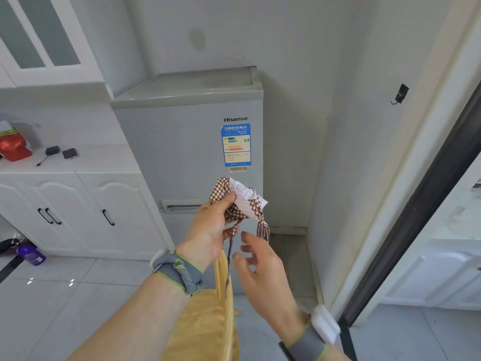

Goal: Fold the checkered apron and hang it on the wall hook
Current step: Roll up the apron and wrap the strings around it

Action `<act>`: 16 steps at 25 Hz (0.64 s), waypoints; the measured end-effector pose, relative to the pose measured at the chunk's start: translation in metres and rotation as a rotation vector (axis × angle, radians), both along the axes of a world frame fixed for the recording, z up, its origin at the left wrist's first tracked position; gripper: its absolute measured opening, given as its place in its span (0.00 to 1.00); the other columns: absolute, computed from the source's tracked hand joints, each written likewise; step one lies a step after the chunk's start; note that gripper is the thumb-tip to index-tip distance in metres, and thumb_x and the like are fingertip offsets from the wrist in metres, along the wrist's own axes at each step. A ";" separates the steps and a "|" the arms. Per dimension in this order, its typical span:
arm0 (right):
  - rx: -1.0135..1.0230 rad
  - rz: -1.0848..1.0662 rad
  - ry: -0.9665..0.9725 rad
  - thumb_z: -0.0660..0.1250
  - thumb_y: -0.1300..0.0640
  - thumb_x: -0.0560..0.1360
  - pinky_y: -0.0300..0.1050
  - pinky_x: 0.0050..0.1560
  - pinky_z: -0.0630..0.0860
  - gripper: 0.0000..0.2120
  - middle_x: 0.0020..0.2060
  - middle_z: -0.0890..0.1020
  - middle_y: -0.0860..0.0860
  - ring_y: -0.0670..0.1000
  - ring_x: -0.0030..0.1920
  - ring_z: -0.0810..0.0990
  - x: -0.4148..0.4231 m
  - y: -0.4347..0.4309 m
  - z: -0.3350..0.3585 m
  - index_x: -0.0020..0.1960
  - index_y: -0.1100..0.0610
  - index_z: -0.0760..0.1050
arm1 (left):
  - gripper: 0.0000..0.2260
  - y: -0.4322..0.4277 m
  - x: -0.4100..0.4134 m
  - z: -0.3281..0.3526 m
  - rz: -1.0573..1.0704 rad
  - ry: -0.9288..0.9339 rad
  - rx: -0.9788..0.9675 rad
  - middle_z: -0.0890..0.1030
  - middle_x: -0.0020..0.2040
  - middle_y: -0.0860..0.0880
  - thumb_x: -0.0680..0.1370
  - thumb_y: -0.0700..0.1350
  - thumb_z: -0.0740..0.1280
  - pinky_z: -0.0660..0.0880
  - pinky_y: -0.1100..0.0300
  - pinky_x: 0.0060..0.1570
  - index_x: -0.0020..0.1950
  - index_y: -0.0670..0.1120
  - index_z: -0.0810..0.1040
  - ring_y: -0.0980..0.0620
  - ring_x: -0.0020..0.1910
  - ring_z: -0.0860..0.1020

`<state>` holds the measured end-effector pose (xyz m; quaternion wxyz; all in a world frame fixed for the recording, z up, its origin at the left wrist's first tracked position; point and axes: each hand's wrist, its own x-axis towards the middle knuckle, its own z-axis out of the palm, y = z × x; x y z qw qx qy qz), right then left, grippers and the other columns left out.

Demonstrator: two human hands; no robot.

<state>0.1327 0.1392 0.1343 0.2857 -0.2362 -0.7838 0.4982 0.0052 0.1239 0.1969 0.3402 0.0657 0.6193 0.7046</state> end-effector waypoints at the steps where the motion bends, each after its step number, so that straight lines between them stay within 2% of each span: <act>1: 0.029 0.013 -0.040 0.67 0.50 0.74 0.40 0.62 0.71 0.26 0.64 0.73 0.44 0.43 0.65 0.71 -0.010 0.010 -0.002 0.70 0.51 0.65 | 0.04 0.001 0.000 0.002 0.007 0.009 -0.009 0.83 0.37 0.49 0.76 0.47 0.69 0.71 0.62 0.25 0.46 0.47 0.79 0.54 0.32 0.80; 3: 0.044 0.065 -0.060 0.70 0.43 0.70 0.39 0.68 0.63 0.38 0.67 0.67 0.42 0.41 0.68 0.64 -0.030 0.034 0.003 0.74 0.51 0.57 | 0.06 0.004 -0.003 0.008 0.023 0.016 -0.015 0.82 0.38 0.49 0.75 0.48 0.70 0.70 0.62 0.25 0.48 0.46 0.80 0.54 0.30 0.78; 5: -0.020 0.169 -0.086 0.74 0.40 0.66 0.39 0.69 0.62 0.41 0.66 0.69 0.41 0.39 0.67 0.66 -0.046 0.053 0.014 0.72 0.50 0.61 | 0.08 0.005 -0.009 0.018 -0.017 0.005 -0.003 0.80 0.37 0.48 0.75 0.47 0.70 0.69 0.64 0.22 0.49 0.44 0.79 0.55 0.25 0.75; 7: -0.143 0.313 -0.103 0.76 0.40 0.64 0.48 0.72 0.65 0.37 0.65 0.76 0.44 0.44 0.66 0.72 -0.059 0.064 0.026 0.68 0.50 0.69 | 0.10 0.003 -0.017 0.026 -0.127 -0.027 0.038 0.81 0.38 0.46 0.75 0.46 0.70 0.73 0.63 0.24 0.52 0.42 0.80 0.53 0.26 0.77; 8: -0.228 0.399 -0.100 0.75 0.44 0.66 0.51 0.71 0.67 0.31 0.64 0.78 0.47 0.46 0.66 0.74 -0.064 0.068 0.029 0.66 0.51 0.73 | 0.13 0.002 -0.022 0.030 -0.186 -0.059 0.068 0.83 0.42 0.44 0.75 0.46 0.70 0.78 0.60 0.30 0.55 0.39 0.80 0.50 0.32 0.81; 9: -0.289 0.474 -0.085 0.74 0.50 0.70 0.52 0.71 0.68 0.26 0.62 0.80 0.49 0.49 0.65 0.75 -0.068 0.069 0.031 0.66 0.54 0.74 | 0.17 0.000 -0.026 0.032 -0.237 -0.082 0.080 0.83 0.48 0.42 0.74 0.46 0.70 0.81 0.55 0.40 0.59 0.38 0.80 0.47 0.40 0.82; 10: -0.358 0.546 -0.050 0.71 0.56 0.73 0.50 0.67 0.72 0.21 0.59 0.81 0.50 0.52 0.63 0.77 -0.070 0.069 0.033 0.65 0.58 0.74 | 0.20 -0.003 -0.028 0.034 -0.293 -0.094 0.075 0.83 0.52 0.41 0.73 0.47 0.71 0.80 0.51 0.49 0.60 0.37 0.79 0.45 0.46 0.82; 11: -0.422 0.595 -0.015 0.68 0.61 0.75 0.48 0.58 0.78 0.15 0.50 0.83 0.52 0.56 0.56 0.81 -0.068 0.067 0.035 0.60 0.63 0.74 | 0.20 -0.006 -0.029 0.035 -0.342 -0.075 0.060 0.83 0.51 0.41 0.72 0.48 0.72 0.79 0.51 0.50 0.59 0.37 0.79 0.44 0.46 0.81; 12: -0.504 0.614 0.014 0.66 0.61 0.77 0.45 0.43 0.81 0.08 0.38 0.80 0.51 0.56 0.42 0.81 -0.066 0.063 0.036 0.54 0.64 0.74 | 0.20 -0.008 -0.030 0.038 -0.378 -0.044 0.046 0.83 0.46 0.42 0.70 0.50 0.73 0.78 0.53 0.44 0.56 0.39 0.80 0.46 0.40 0.80; 13: -0.548 0.606 0.022 0.64 0.60 0.79 0.42 0.30 0.75 0.04 0.29 0.72 0.49 0.52 0.29 0.74 -0.063 0.059 0.036 0.49 0.61 0.72 | 0.20 -0.010 -0.031 0.040 -0.367 0.003 0.034 0.82 0.41 0.44 0.67 0.51 0.73 0.75 0.56 0.36 0.53 0.40 0.79 0.48 0.34 0.79; 14: -0.567 0.572 0.017 0.61 0.56 0.81 0.39 0.23 0.65 0.06 0.26 0.65 0.47 0.48 0.24 0.64 -0.061 0.057 0.033 0.46 0.57 0.71 | 0.20 -0.013 -0.032 0.042 -0.327 0.052 0.014 0.81 0.38 0.45 0.65 0.51 0.74 0.73 0.58 0.32 0.52 0.41 0.78 0.49 0.32 0.78; 15: -0.537 0.527 -0.001 0.60 0.54 0.81 0.38 0.22 0.57 0.09 0.25 0.61 0.46 0.46 0.23 0.58 -0.058 0.058 0.028 0.44 0.55 0.72 | 0.21 -0.015 -0.036 0.043 -0.261 0.113 -0.017 0.81 0.37 0.45 0.64 0.50 0.75 0.73 0.58 0.32 0.51 0.42 0.78 0.49 0.32 0.78; 16: -0.517 0.488 -0.001 0.59 0.52 0.81 0.37 0.22 0.54 0.11 0.25 0.60 0.45 0.45 0.23 0.56 -0.055 0.060 0.024 0.43 0.53 0.73 | 0.19 -0.018 -0.040 0.042 -0.194 0.167 -0.056 0.82 0.38 0.45 0.65 0.49 0.76 0.74 0.58 0.35 0.50 0.42 0.78 0.49 0.35 0.79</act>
